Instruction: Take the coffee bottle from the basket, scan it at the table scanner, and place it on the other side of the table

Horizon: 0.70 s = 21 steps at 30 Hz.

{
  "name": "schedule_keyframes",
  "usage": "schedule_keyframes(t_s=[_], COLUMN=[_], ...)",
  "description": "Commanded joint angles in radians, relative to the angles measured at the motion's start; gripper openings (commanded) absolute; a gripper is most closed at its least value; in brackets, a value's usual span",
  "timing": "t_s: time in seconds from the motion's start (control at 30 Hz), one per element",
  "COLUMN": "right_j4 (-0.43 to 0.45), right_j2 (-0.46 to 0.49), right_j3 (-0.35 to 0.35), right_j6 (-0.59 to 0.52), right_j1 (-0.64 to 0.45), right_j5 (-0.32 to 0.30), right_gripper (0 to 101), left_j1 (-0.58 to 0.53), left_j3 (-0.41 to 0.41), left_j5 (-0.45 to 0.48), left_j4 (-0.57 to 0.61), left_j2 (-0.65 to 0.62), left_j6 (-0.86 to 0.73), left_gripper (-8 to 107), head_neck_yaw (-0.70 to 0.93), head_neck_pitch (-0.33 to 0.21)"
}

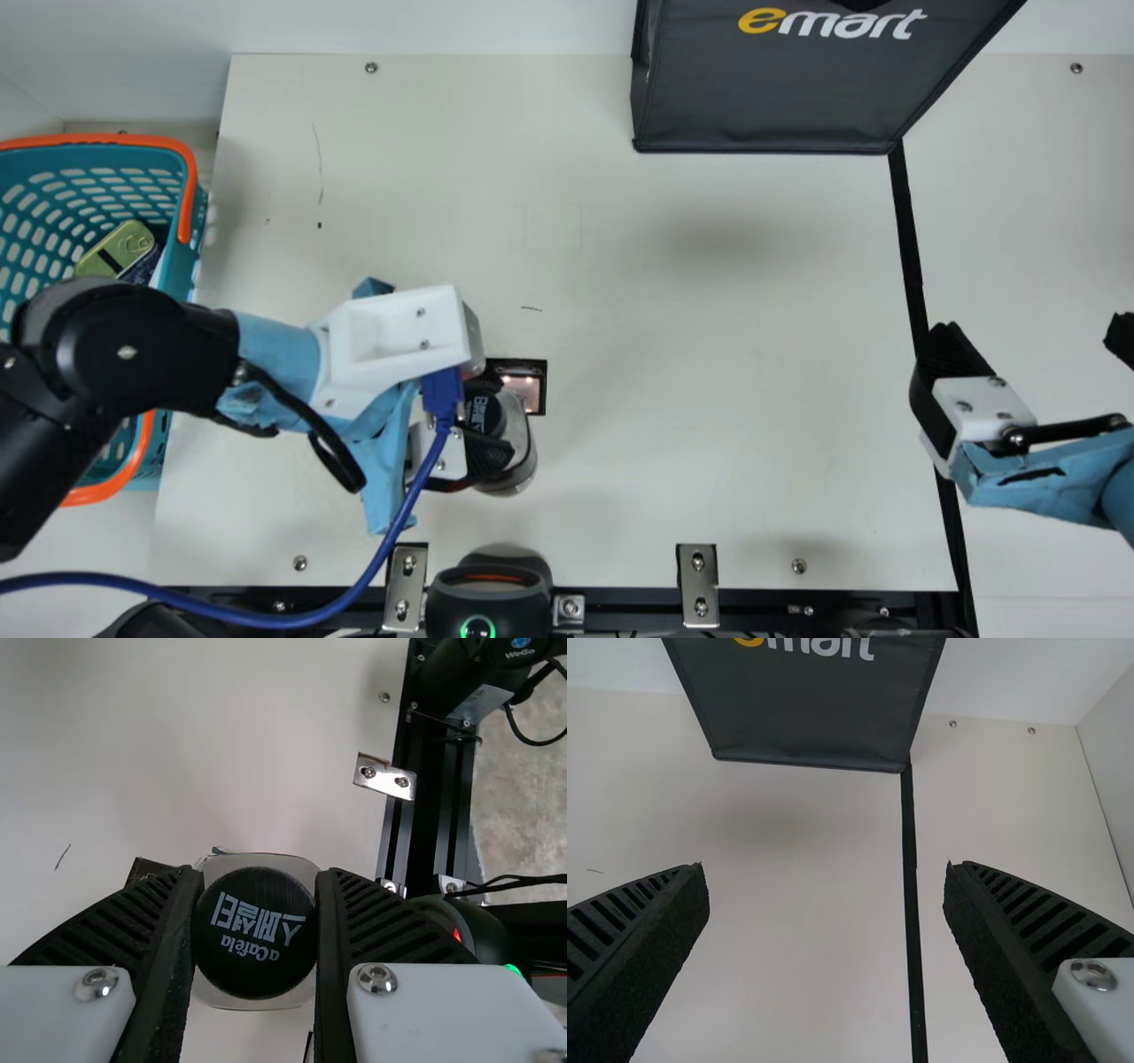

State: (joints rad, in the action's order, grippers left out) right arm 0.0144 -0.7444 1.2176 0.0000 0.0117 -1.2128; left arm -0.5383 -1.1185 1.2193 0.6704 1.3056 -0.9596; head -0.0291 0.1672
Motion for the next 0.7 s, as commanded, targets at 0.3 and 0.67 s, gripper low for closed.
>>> schedule_keyframes(t_s=[0.3,0.67], right_j4=[0.000,0.000], right_j2=[0.000,0.000], right_j3=[0.000,0.000], right_j6=[0.000,0.000], right_j1=[0.000,0.000], right_j5=[0.000,0.000], right_gripper=[95,95], left_j1=[0.021,0.066], left_j3=[-0.022,-0.044], left_j5=[0.001,0.001], left_j4=[0.011,0.021], left_j2=[0.008,0.027], left_j6=[-0.059,-0.132], left_gripper=[-8,-8], head_neck_yaw=[0.002,0.002], head_neck_pitch=[-0.029,-0.029])
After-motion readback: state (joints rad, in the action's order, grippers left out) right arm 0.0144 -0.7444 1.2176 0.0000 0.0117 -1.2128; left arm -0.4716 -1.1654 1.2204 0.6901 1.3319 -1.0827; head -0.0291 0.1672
